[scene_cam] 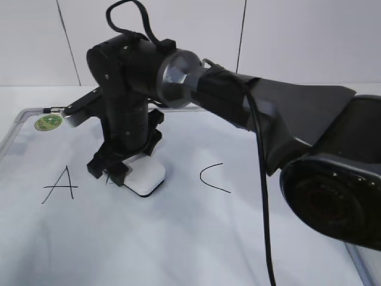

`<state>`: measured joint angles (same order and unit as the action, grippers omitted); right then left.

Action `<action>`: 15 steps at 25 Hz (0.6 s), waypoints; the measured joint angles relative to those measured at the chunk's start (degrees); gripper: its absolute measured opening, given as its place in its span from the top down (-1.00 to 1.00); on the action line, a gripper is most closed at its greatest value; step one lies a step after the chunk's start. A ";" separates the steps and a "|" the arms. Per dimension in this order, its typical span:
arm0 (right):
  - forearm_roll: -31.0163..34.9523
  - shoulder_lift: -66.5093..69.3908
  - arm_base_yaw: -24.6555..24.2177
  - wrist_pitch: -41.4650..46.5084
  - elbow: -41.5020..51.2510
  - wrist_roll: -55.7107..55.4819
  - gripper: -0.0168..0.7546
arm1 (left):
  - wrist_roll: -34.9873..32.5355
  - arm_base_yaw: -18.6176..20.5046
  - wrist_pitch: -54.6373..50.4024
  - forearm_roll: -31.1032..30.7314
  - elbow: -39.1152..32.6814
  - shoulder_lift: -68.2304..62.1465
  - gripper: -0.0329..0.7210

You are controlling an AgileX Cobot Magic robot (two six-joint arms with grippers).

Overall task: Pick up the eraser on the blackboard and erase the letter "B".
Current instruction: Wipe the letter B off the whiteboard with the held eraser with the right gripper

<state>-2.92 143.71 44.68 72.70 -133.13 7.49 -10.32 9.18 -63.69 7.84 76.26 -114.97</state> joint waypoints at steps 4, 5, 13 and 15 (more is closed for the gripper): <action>0.71 0.04 2.13 -0.37 0.00 0.00 -0.38 | 0.00 0.00 0.00 0.00 0.00 0.00 0.73; 0.93 0.04 2.39 -0.60 0.00 2.77 -0.38 | 0.00 0.00 0.00 0.00 0.00 0.00 0.73; 0.15 0.04 3.09 -0.63 0.00 -2.53 -0.37 | 0.00 0.00 0.00 0.00 0.00 0.00 0.73; -0.09 0.04 3.09 -0.63 0.00 -3.25 -0.37 | 0.00 0.00 -0.08 0.00 0.00 0.00 0.73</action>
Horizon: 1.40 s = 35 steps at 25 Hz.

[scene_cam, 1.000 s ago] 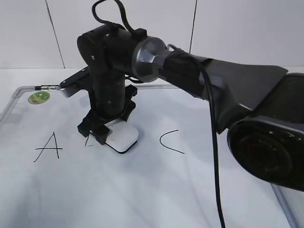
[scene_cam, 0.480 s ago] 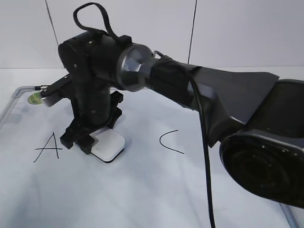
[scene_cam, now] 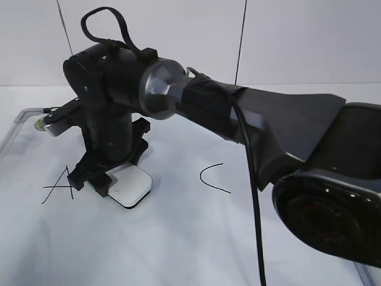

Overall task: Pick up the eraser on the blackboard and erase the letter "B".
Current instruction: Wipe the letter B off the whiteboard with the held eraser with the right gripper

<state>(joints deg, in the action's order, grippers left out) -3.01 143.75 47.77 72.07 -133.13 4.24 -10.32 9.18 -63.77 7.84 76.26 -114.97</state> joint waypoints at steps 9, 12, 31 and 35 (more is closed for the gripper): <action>2.38 0.00 -3.62 -0.21 0.00 -3.60 -0.37 | 0.00 0.00 0.00 0.00 0.00 0.00 0.73; 2.27 0.00 -5.90 -0.42 -0.08 -4.24 -0.37 | 0.00 0.00 0.00 0.00 0.00 0.00 0.73; 1.33 -1.98 -6.06 -1.24 2.53 -4.79 -0.37 | 0.00 0.00 0.00 0.00 0.00 0.00 0.73; 3.01 -4.35 -5.70 -1.70 7.06 -4.67 -0.37 | 0.00 0.00 0.00 0.00 0.00 0.00 0.73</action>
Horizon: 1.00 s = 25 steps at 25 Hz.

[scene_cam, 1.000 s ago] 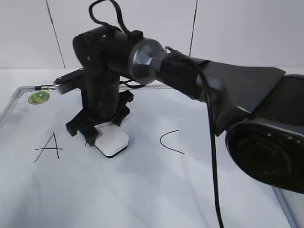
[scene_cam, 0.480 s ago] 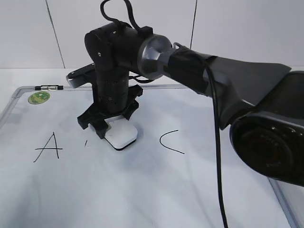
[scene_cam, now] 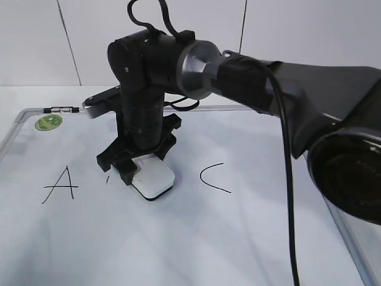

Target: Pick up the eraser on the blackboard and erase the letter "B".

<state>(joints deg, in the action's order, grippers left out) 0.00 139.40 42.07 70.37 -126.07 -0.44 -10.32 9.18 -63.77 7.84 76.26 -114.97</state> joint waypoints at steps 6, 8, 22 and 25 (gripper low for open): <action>0.00 -2.55 2.91 -0.37 5.04 0.07 -0.37 | 0.00 0.00 0.00 0.00 0.00 0.00 0.73; 0.00 -2.78 4.25 -0.37 5.39 0.07 -0.37 | 0.00 0.00 0.00 0.00 0.00 0.00 0.73; -4.87 -2.89 5.51 -0.27 5.61 -0.54 -0.37 | 0.00 0.00 -0.13 0.00 0.00 0.00 0.73; -6.00 -2.89 2.72 -0.27 5.61 -1.01 -0.37 | 0.00 0.00 -0.16 0.00 0.00 0.00 0.73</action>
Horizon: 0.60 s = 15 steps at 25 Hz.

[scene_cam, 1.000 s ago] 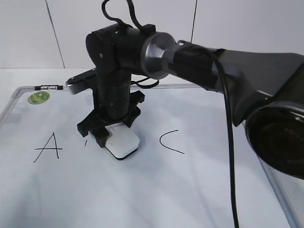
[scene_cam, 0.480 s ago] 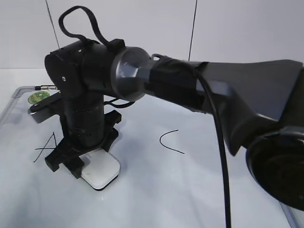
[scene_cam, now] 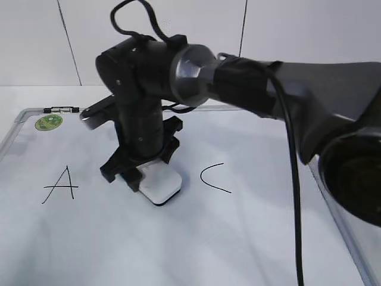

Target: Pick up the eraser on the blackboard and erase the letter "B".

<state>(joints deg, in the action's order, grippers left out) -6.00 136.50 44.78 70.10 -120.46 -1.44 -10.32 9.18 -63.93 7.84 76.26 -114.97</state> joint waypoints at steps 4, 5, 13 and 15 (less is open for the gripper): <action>-0.25 0.00 -2.97 0.00 0.00 -0.35 -0.38 | 0.00 0.00 0.00 0.00 0.00 0.00 0.73; -0.25 0.00 -3.43 0.00 0.00 -0.35 -0.38 | 0.00 0.00 0.00 0.10 0.00 0.00 0.73; 2.56 0.00 -1.73 0.00 0.00 -0.35 -0.38 | 0.00 0.00 -0.10 0.30 0.00 0.00 0.73; 2.98 0.00 0.09 0.00 0.00 -0.24 -0.38 | 0.00 0.00 -0.10 0.34 0.00 0.00 0.73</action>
<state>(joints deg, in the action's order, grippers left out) -3.02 136.50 44.87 70.10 -120.46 -1.68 -10.32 9.18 -64.03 8.18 76.26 -114.97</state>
